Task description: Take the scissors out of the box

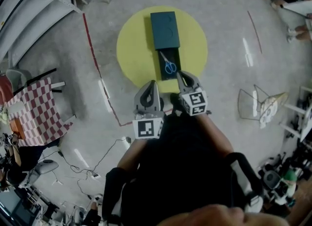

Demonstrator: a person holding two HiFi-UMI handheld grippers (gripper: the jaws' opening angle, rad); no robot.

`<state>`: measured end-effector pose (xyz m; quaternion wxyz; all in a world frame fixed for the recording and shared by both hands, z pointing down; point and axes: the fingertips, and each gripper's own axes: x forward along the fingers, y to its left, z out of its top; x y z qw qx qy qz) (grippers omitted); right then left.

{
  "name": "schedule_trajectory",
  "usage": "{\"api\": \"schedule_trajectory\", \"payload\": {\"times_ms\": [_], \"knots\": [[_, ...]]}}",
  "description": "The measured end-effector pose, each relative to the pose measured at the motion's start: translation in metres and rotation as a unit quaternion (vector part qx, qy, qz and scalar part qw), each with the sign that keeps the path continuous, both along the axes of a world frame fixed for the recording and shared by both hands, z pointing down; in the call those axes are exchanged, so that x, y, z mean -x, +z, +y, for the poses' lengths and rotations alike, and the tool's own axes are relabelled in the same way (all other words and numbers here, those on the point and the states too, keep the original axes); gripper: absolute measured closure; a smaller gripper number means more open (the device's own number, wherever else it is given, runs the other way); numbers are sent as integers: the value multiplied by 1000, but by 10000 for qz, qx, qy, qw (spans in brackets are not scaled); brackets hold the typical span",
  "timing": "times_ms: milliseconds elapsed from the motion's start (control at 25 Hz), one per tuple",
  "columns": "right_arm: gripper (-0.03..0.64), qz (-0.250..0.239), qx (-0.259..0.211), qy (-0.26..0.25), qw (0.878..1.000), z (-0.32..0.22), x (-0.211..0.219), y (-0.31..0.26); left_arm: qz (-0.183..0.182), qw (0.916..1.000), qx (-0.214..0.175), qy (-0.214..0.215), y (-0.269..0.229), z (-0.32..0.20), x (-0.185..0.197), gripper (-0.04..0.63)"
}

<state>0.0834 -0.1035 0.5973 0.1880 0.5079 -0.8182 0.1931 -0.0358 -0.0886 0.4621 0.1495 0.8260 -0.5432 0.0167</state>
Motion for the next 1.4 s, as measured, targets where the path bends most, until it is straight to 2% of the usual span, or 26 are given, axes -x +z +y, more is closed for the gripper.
{"api": "schedule_trajectory", "payload": {"times_ms": [520, 800, 960, 1120, 1400], "knots": [[618, 291, 1166, -436, 9918, -18, 6, 88, -70, 9993, 184, -324, 13, -21, -4, 600], [614, 617, 1816, -464, 9803, -17, 11, 134, -50, 9989, 269, -388, 16, -29, 2, 600], [569, 709, 2161, -493, 9725, -14, 12, 155, -38, 9986, 306, -427, 19, -31, 5, 600], [551, 978, 2510, -442, 9620, -12, 8, 179, -28, 9982, 381, -459, 24, -32, 9, 600], [526, 1131, 2940, -510, 9477, -8, 12, 207, -20, 9977, 447, -506, 26, -39, 15, 600]]}}
